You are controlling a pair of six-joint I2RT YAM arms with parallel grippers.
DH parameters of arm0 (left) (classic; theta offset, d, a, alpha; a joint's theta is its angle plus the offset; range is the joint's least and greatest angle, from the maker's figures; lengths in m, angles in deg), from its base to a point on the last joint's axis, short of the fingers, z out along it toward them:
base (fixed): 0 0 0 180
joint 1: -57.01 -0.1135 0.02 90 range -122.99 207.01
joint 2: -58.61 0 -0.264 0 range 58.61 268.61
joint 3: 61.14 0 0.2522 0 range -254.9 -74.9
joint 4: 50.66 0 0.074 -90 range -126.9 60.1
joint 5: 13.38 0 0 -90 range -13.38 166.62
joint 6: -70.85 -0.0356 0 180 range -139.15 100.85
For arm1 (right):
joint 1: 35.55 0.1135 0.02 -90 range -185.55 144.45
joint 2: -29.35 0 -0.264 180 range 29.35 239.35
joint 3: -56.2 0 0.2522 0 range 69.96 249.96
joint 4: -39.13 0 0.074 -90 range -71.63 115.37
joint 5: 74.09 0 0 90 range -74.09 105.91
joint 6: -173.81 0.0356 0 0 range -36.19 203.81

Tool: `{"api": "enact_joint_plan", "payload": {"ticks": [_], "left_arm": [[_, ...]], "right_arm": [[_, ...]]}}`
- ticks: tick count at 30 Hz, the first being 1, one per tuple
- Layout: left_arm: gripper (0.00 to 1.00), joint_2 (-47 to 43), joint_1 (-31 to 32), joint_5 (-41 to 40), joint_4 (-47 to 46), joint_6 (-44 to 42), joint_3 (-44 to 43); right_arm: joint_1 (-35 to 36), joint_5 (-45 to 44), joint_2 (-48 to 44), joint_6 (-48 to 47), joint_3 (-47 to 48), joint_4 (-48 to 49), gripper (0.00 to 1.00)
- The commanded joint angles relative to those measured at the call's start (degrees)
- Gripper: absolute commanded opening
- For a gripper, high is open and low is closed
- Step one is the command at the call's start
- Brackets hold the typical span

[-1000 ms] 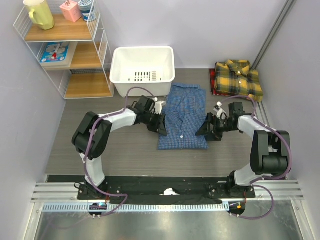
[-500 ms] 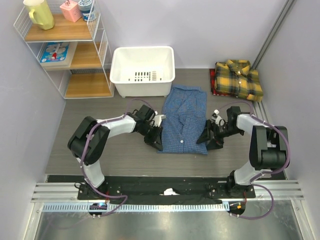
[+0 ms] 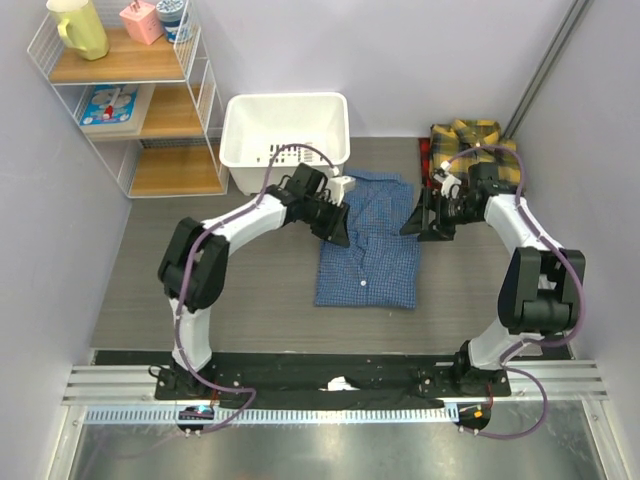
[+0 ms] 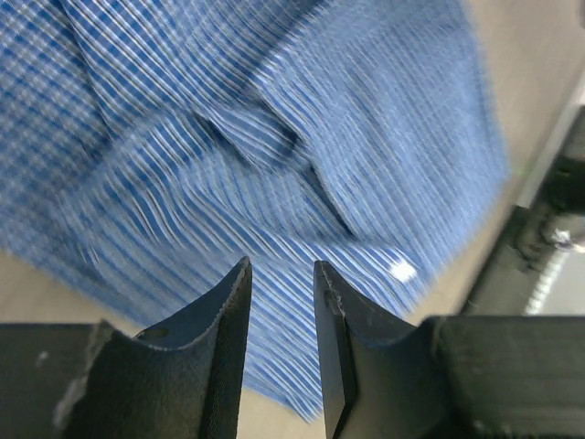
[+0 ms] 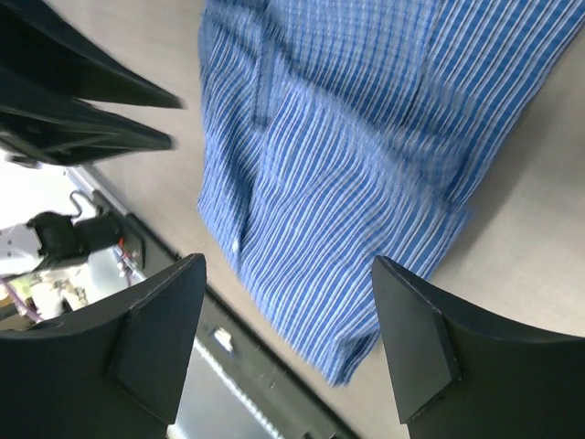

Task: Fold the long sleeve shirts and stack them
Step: Fold the shirt

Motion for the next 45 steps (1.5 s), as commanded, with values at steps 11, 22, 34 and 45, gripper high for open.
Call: {"api": "enact_joint_plan", "payload": {"ticks": [11, 22, 34, 45], "left_arm": [[0.28, 0.2, 9.6, -3.3, 13.5, -6.7, 16.3], [0.40, -16.8, -4.6, 4.4, 7.5, -2.1, 18.1], [0.36, -2.5, -9.5, -2.4, -1.4, 3.6, 10.1], [0.35, 3.9, -18.1, 3.6, 3.1, -3.3, 5.1]], "right_arm": [[-0.1, -1.1, -4.8, 2.9, -4.6, 5.0, 0.76], [4.2, 1.5, -1.1, 3.7, -7.1, 12.4, 0.62], [11.0, -1.1, 13.9, 8.2, -0.1, 28.0, 0.34], [14.0, -3.5, 21.6, 11.5, 2.9, 33.8, 0.39]]}}
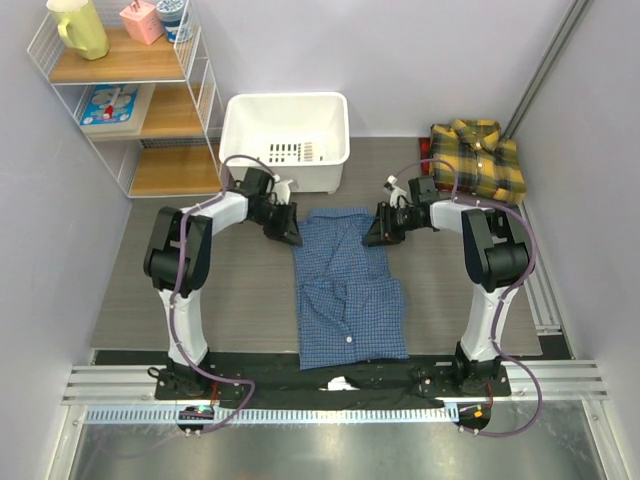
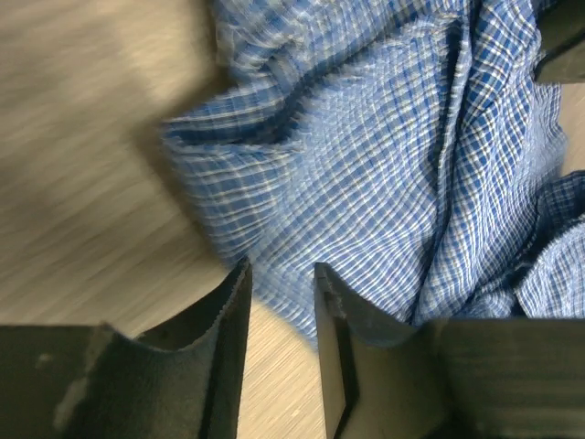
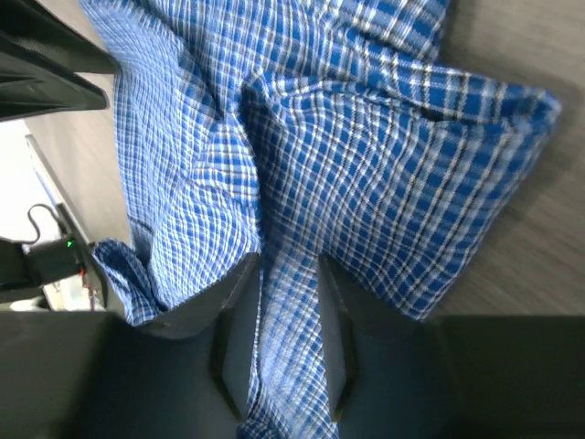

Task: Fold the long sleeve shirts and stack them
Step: Fold the shirt

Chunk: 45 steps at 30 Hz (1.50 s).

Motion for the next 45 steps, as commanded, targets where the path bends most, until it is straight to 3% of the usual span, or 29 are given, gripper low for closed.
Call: {"api": "enact_joint_plan", "payload": {"ticks": [1, 2, 3, 6, 10, 16, 24, 28, 35, 38, 40, 45], "left_arm": [[0.38, -3.6, -2.3, 10.3, 1.1, -5.6, -1.0], [0.40, -5.0, -2.0, 12.0, 1.1, -6.2, 0.9], [0.45, -6.7, -1.3, 13.9, 1.4, -6.9, 1.9], [0.54, -11.7, 0.1, 17.1, 4.1, -9.1, 4.3], [0.64, -16.6, 3.4, 16.2, 5.9, -11.9, 8.2], [0.73, -18.5, 8.5, 9.5, 5.7, -13.2, 11.4], [0.76, -16.5, 13.2, 2.6, 6.7, -16.9, 11.9], [0.76, -14.5, 14.2, 0.3, 6.9, -17.9, 12.3], [0.72, -13.0, 15.1, 1.1, 8.5, -19.0, 12.1], [0.64, -14.0, 15.5, 4.4, 10.1, -19.6, 12.1], [0.53, -14.8, 15.4, 7.3, 11.9, -19.8, 12.0], [0.25, -18.7, 15.4, 10.4, 16.1, -20.3, 12.0]], "right_arm": [[-0.6, -0.6, -2.2, 0.8, 5.1, 1.0, 0.42], [-0.9, 1.2, -3.5, 0.8, 5.6, 0.5, 0.45], [-1.2, 1.9, -5.2, 1.0, 5.8, -0.5, 0.57], [-2.6, 4.8, -12.5, 0.4, 5.2, -6.1, 0.76], [-4.5, 5.3, -20.8, -2.4, 1.7, -20.0, 1.00], [-4.6, 0.5, -25.5, -6.5, -6.1, -32.3, 1.00], [-2.4, 2.5, -22.2, -8.8, -10.8, -34.7, 1.00], [-0.3, 4.3, -21.2, -9.5, -10.9, -34.7, 0.91], [1.1, 6.2, -20.4, -10.8, -10.4, -35.2, 0.58], [2.7, 6.0, -19.5, -10.8, -9.8, -34.1, 0.42], [3.4, 6.0, -18.6, -10.8, -8.7, -33.1, 0.40], [5.6, 6.4, -16.0, -13.7, -4.8, -32.4, 0.19]]}}
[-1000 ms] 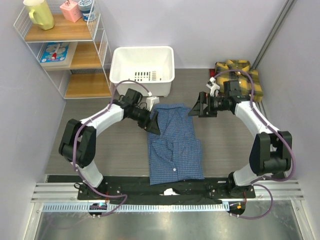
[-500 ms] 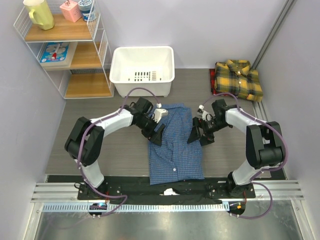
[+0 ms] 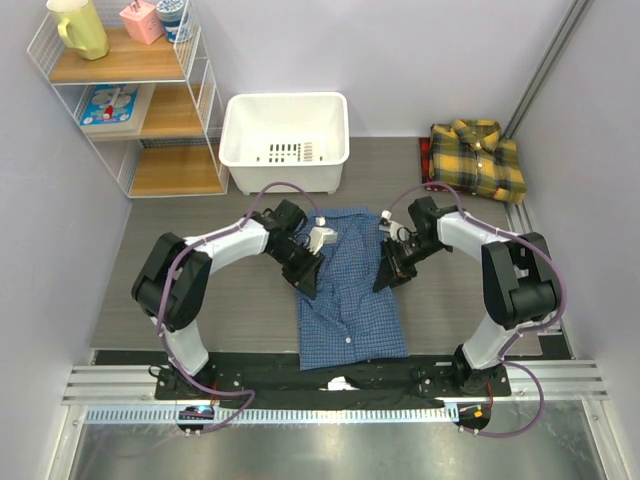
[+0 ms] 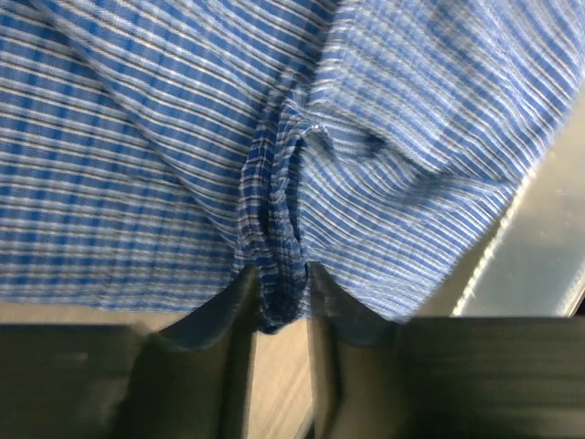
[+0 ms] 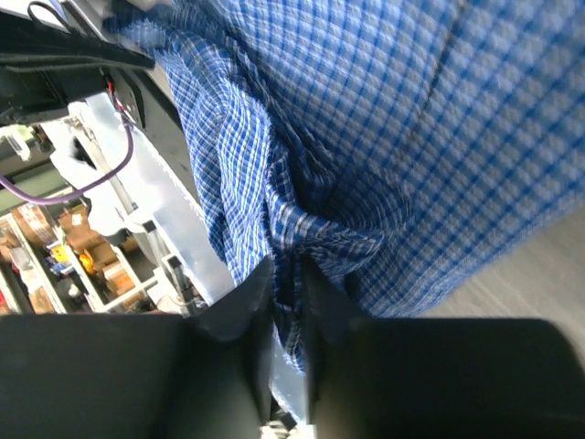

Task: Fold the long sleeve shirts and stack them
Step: Fold the shirt

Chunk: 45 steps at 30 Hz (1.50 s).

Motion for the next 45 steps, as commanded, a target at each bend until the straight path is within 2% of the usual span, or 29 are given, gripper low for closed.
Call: {"api": "enact_joint_plan", "payload": {"ticks": [1, 2, 3, 5, 7, 9, 13, 14, 20, 23, 24, 25, 27, 28, 34, 40, 45], "left_arm": [[0.21, -5.8, 0.2, 5.4, 6.1, -1.4, -0.3], [0.17, -6.8, 0.3, 5.8, 6.9, -1.6, -0.3], [0.09, -8.0, 0.2, 6.4, 7.6, -2.6, -0.3], [0.01, -11.9, 0.2, 6.8, 8.6, -2.2, 0.2], [0.00, -15.0, 0.2, 5.9, 9.0, -2.0, 0.8], [0.00, -15.5, 0.1, 4.4, 9.8, -2.1, 1.7], [0.00, -12.2, 0.0, -0.1, 7.2, -1.3, 3.4], [0.01, -9.9, -0.1, -1.0, 5.5, -1.3, 3.3], [0.10, 0.3, -0.6, -5.0, 0.0, 0.6, -0.1], [0.15, 2.3, -1.1, -6.7, -0.8, 1.1, -1.3], [0.16, 2.5, -1.4, -6.7, -0.8, 1.3, -1.4], [0.23, 2.3, -2.2, -6.3, -0.8, 1.6, -1.3], [0.30, 0.4, -3.6, -5.1, -1.6, 3.1, -1.0], [0.35, -0.3, -4.9, -4.0, -2.5, 3.8, -1.1], [0.50, -2.6, -5.1, 0.7, -8.0, 7.8, -3.0], [0.50, 5.5, -3.7, -3.0, -9.1, 8.8, -6.3], [0.43, 11.1, -8.2, -6.2, -6.7, 8.0, -9.0]], "right_arm": [[1.7, 1.8, 1.6, -4.1, 5.2, 1.0, 0.13], [1.7, 2.9, 1.4, -5.3, 6.5, 0.6, 0.05], [1.8, 3.5, 0.9, -6.5, 6.9, 0.1, 0.02], [1.7, 6.1, -2.1, -9.9, 7.5, 0.0, 0.01], [1.8, 7.8, -5.0, -15.6, 7.5, -0.1, 0.01], [1.9, 7.0, -5.7, -16.3, 6.3, 3.4, 0.01], [2.0, 4.2, 1.0, -17.3, 6.4, 4.4, 0.01], [2.0, 3.2, 3.9, -17.3, 6.8, 4.2, 0.01], [1.8, -3.1, 7.6, -15.0, 5.6, 5.1, 0.02], [1.7, -8.0, 8.7, -12.9, 5.2, 5.8, 0.02], [1.6, -8.2, 8.8, -12.8, 5.3, 5.7, 0.03], [1.6, -9.4, 9.0, -12.1, 5.2, 6.0, 0.05], [1.6, -9.8, 10.3, -11.2, 5.5, 5.9, 0.09], [1.6, -9.8, 10.5, -10.2, 5.3, 6.1, 0.13], [1.6, -9.5, 10.6, -2.3, 1.7, 12.8, 0.17], [1.6, -11.2, 10.3, 1.3, -0.2, 17.4, 0.18], [1.7, -11.6, 13.4, 6.5, 1.3, 24.0, 0.19]]}}
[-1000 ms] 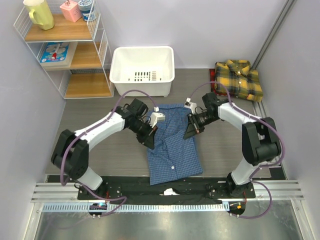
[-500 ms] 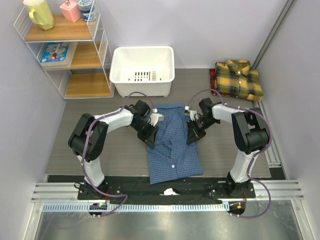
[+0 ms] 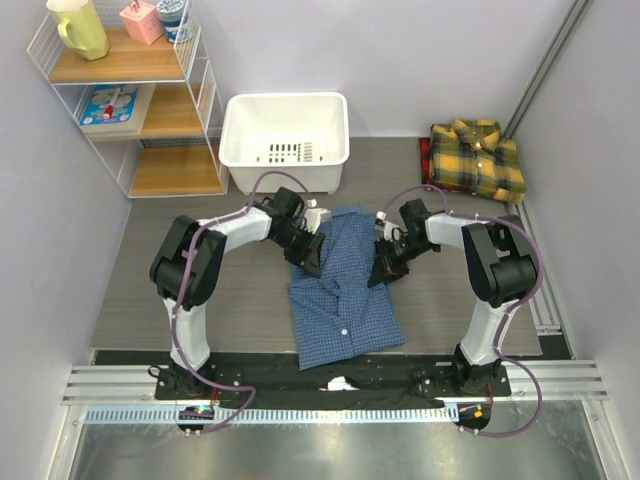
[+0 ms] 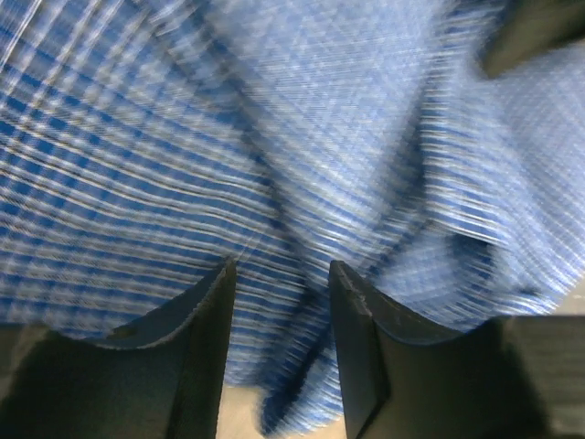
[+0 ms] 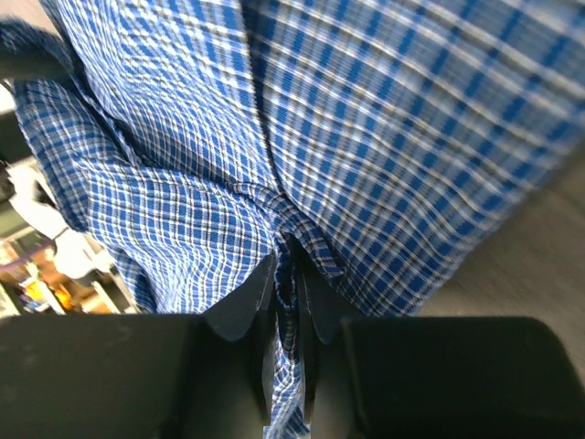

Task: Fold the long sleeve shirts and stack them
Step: Fold the shirt

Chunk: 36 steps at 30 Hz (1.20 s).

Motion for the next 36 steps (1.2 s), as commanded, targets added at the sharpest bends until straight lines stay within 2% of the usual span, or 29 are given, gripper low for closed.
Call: {"api": "enact_joint_plan", "payload": {"ticks": [1, 5, 6, 9, 10, 12, 14, 18, 19, 22, 25, 30, 36], "left_arm": [[0.43, 4.8, -4.6, -3.3, 2.0, -1.2, -3.6], [0.43, 5.9, -6.4, -5.4, 4.6, -4.0, -7.0], [0.43, 5.6, -7.1, -5.4, 4.6, -3.9, -7.1], [0.44, 3.1, -8.2, -3.8, 5.3, -4.2, -6.8], [0.45, 1.6, -8.3, -1.1, 5.9, -4.2, -5.6], [0.48, -3.2, -7.7, 0.8, 5.8, -3.6, -4.2], [0.49, -6.4, -6.6, 1.7, 5.8, -3.0, -3.4], [0.53, -12.1, -2.0, 1.5, 5.8, -2.5, -4.9], [0.54, -12.1, -0.8, 1.9, 5.7, -2.3, -5.5], [0.55, -10.2, 3.8, 2.9, 5.1, -0.2, -7.4], [0.56, -7.0, 6.2, 4.2, 1.1, 3.6, -7.6], [0.56, -3.8, 9.1, 5.1, -2.5, 4.7, -9.7], [0.55, 1.5, 10.3, 2.1, -4.1, 5.5, -9.8]], "right_arm": [[0.5, -6.4, 3.8, 3.9, 1.8, 11.7, 0.19], [0.4, -5.9, 5.7, 4.7, 5.9, 13.0, 0.27], [0.4, -5.2, 5.0, 5.2, 6.9, 13.0, 0.39], [-0.8, -1.2, 0.1, 6.7, 7.1, 12.9, 0.58], [-1.4, -0.3, -2.1, 7.1, 6.4, 11.9, 0.72], [-3.7, 0.5, -8.2, 7.8, 5.7, 9.8, 0.83], [-5.4, 1.7, -12.3, 8.7, 4.4, 6.0, 0.85], [-10.4, 4.2, -25.2, 12.1, -5.1, 3.7, 0.85], [-10.7, 5.0, -28.7, 13.6, -6.5, 2.0, 0.85], [-10.8, 7.0, -31.5, 15.4, -11.4, -2.9, 0.85], [-10.9, 8.4, -31.8, 16.7, -15.8, -5.2, 0.87], [-10.9, 7.7, -30.8, 15.4, -18.7, -4.3, 1.00], [-10.3, 13.9, -27.2, 14.7, -20.4, 0.8, 0.99]]}}
